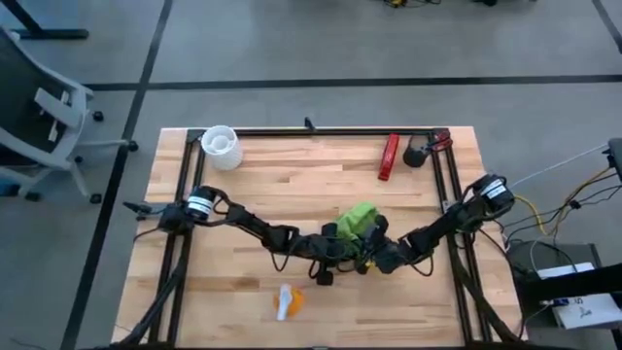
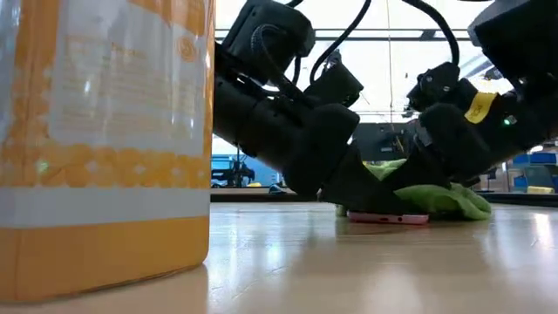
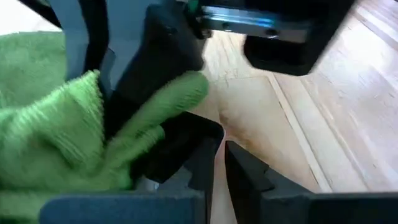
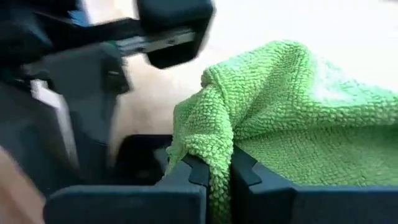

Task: Apply microfiber cloth
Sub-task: Wipe the back and front of the cellphone using the microfiber cloth

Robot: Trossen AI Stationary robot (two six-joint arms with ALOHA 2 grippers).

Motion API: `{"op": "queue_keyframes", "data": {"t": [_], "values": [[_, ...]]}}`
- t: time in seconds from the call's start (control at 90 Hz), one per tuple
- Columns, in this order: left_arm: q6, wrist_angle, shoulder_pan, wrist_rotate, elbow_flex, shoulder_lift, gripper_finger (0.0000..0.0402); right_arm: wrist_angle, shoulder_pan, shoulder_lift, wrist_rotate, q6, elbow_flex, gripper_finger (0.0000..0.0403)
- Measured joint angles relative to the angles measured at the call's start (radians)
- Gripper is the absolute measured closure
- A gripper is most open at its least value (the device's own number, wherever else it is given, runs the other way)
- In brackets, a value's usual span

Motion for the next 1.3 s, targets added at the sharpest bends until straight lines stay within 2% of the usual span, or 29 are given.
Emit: {"op": "queue_keyframes", "data": {"t": [0.222, 0.411, 0.522, 0.722, 0.789, 0.967, 1.056, 1.144, 1.3], "values": [[-0.004, -0.001, 0.0, 0.001, -0.001, 0.001, 0.0379, -0.169, -0.001, -0.086, 0.119, 0.099, -0.052, 0.0403], [-0.008, 0.0, 0.0, 0.003, -0.001, 0.001, 0.0379, -0.137, 0.007, -0.111, 0.122, 0.136, -0.067, 0.0403], [-0.008, 0.001, -0.001, 0.005, -0.001, 0.001, 0.0379, -0.042, 0.02, -0.082, 0.101, 0.066, -0.049, 0.0403], [-0.008, 0.001, -0.001, 0.008, -0.001, 0.001, 0.0379, 0.105, 0.02, 0.021, -0.054, -0.081, 0.032, 0.0403], [-0.008, 0.001, -0.001, 0.008, -0.001, 0.001, 0.0379, 0.115, 0.015, 0.057, -0.074, -0.109, 0.061, 0.0403], [-0.008, 0.003, -0.001, 0.008, -0.001, 0.001, 0.0379, 0.125, -0.017, 0.1, -0.077, -0.164, 0.099, 0.0403], [-0.008, 0.004, -0.002, 0.008, -0.001, 0.001, 0.0379, 0.12, -0.044, 0.1, -0.039, -0.193, 0.092, 0.0403], [-0.018, 0.003, -0.005, 0.004, -0.001, 0.001, 0.0379, 0.107, -0.078, 0.087, 0.007, -0.228, 0.073, 0.0403], [-0.033, -0.004, -0.009, 0.003, -0.001, 0.001, 0.0379, 0.072, -0.145, 0.028, 0.015, -0.255, 0.013, 0.0403]]}}
